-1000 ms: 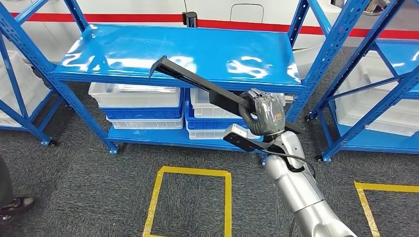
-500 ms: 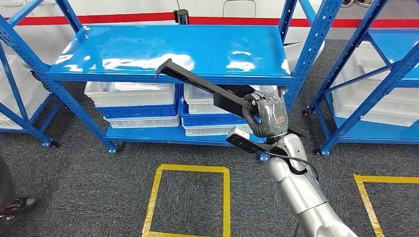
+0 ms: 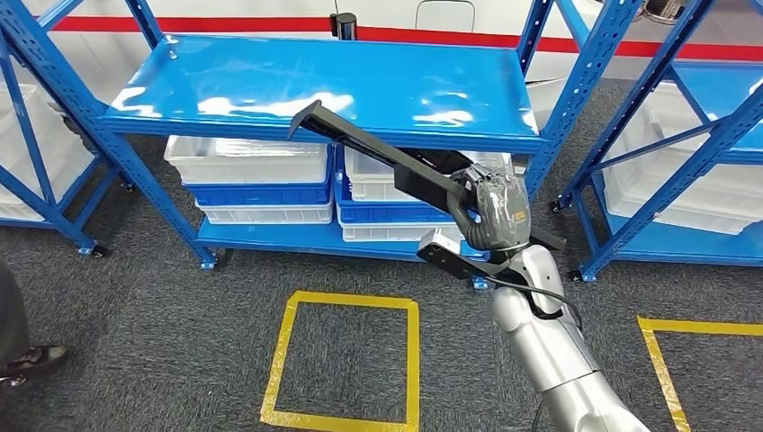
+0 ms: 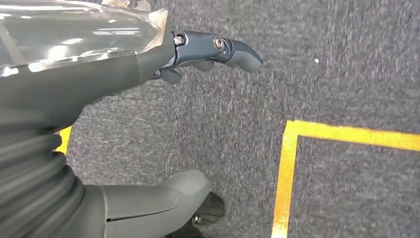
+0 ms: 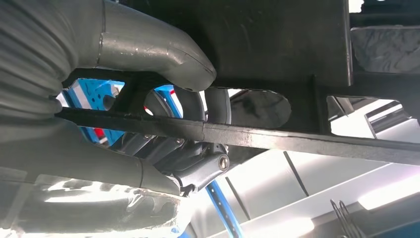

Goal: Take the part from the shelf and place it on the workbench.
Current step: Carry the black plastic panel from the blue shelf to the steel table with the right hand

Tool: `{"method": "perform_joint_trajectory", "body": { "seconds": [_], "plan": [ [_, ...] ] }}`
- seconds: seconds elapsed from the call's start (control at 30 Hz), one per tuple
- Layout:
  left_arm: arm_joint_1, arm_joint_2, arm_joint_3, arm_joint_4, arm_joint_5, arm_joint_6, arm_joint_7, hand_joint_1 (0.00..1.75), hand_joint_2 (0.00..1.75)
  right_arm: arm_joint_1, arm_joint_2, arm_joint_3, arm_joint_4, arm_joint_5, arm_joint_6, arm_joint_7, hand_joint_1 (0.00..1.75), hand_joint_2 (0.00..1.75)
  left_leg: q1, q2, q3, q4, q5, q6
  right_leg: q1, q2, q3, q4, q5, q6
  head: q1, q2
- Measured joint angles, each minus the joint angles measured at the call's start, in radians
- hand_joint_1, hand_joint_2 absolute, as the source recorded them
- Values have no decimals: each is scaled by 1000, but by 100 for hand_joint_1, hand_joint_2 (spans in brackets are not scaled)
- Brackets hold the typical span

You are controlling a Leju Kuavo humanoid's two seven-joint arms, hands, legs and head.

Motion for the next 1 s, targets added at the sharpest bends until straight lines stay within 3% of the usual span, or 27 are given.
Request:
{"method": "perform_joint_trajectory", "body": {
  "seconds": [0.07, 0.1, 0.13, 0.17, 0.23, 0.27, 0.33, 0.4, 0.47, 0.57, 0.6, 0.63, 0.7, 0.77, 0.9, 0.97, 1.0],
  "plan": [
    [0, -1, 0, 0, -1, -1, 2, 0, 175, 7, -3, -3, 0, 0, -1, 0, 168, 175, -2, 1, -12, 2, 6, 1, -2, 0, -41, 113, -49, 0, 1, 0],
    [0, -1, 0, 0, -2, -2, 3, 0, 175, 11, -4, -4, 0, 0, -2, 0, 168, 175, -2, 1, -18, 5, 9, 0, -2, 0, -39, 127, -53, 6, 1, 0],
    [0, -2, 0, 0, -2, -2, 4, 0, 175, 13, -5, -5, 0, 0, -2, 0, 168, 175, -2, 2, -23, 9, 10, -2, -4, -1, -16, 97, -41, 16, 1, 0],
    [0, -2, 0, 0, -2, -3, 4, 0, 175, 13, -6, -5, 0, 0, -2, 0, 168, 175, -2, 2, -27, 15, 11, -4, -6, -1, 26, 30, -18, 26, 1, 0],
    [-1, -2, 0, 0, -4, -5, 5, 0, 175, 13, -6, -6, 0, 1, -2, 0, 168, 175, -5, 2, -37, 32, 8, -10, -8, -1, 101, -100, 15, 32, 1, 0],
    [-2, -2, 0, 0, -6, -6, 5, 0, 175, 13, -6, -6, -1, 1, -3, 0, 168, 175, -8, 2, -43, 39, 8, -14, -8, -1, 119, -134, 24, 29, 1, 0],
    [-3, -2, 0, 0, -9, -6, 6, 0, 175, 15, -6, -7, -2, 2, -5, 0, 168, 175, -10, 1, -51, 45, 11, -23, -3, 2, 120, -141, 30, 17, 1, 0],
    [-3, -1, 0, 0, -12, -7, 8, 0, 175, 15, -7, -7, -4, 5, -8, 2, 168, 175, -6, -1, -59, 53, 6, -33, -8, 2, 115, -141, 38, 5, 0, 0],
    [-4, -1, -1, 0, -18, -7, 12, 0, 175, 16, -7, -7, -9, 11, -10, 7, 168, 175, -1, -4, -85, 115, -42, -47, -14, 2, 109, -142, 46, -9, -2, 0],
    [-4, -3, -1, 0, -23, -9, 20, 0, 175, 23, -8, -9, -17, 18, -11, 14, 168, 175, 8, -4, -158, 302, -141, -61, -11, 1, 97, -142, 54, -19, -4, 0],
    [-4, -3, -1, 0, -25, -9, 22, 0, 175, 29, -9, -10, -19, 19, -11, 16, 168, 175, 10, -4, -165, 328, -147, -62, -10, 1, 94, -141, 57, -21, -4, 0],
    [-4, -4, -1, 0, -27, -10, 25, 0, 175, 35, -10, -12, -23, 20, -12, 17, 168, 175, 12, -4, -153, 320, -136, -60, -8, 1, 92, -141, 59, -21, -4, 0],
    [-5, -4, -1, 0, -30, -13, 27, 0, 175, 47, -12, -14, -32, 21, -12, 18, 168, 175, 11, -7, -73, 189, -77, -46, -6, 3, 92, -142, 62, -19, -4, 0],
    [-8, -3, -1, 0, -31, -15, 29, 0, 175, 53, -16, -17, -41, 21, -15, 18, 168, 175, 4, -10, -5, 71, -43, -30, -4, 4, 89, -142, 66, -11, -4, 0],
    [-11, -4, -1, 0, -32, -17, 31, 0, 175, 71, -23, -23, -56, 22, -20, 18, 168, 175, -4, -6, 7, 24, -26, -13, -3, 2, 79, -146, 76, 11, -4, 0],
    [-13, -7, -1, 0, -34, -18, 31, 0, 175, 77, -28, -28, -64, 24, -23, 20, 168, 175, 0, -2, 10, 0, -5, -5, 1, 0, 54, -101, 46, 11, -1, 0],
    [-15, -8, -2, 0, -37, -20, 32, 0, 175, 80, -31, -30, -68, 26, -25, 23, 168, 175, 1, -1, 7, -5, 1, -4, 0, 0, 30, -47, 16, 8, 0, 0]
  ]
}}
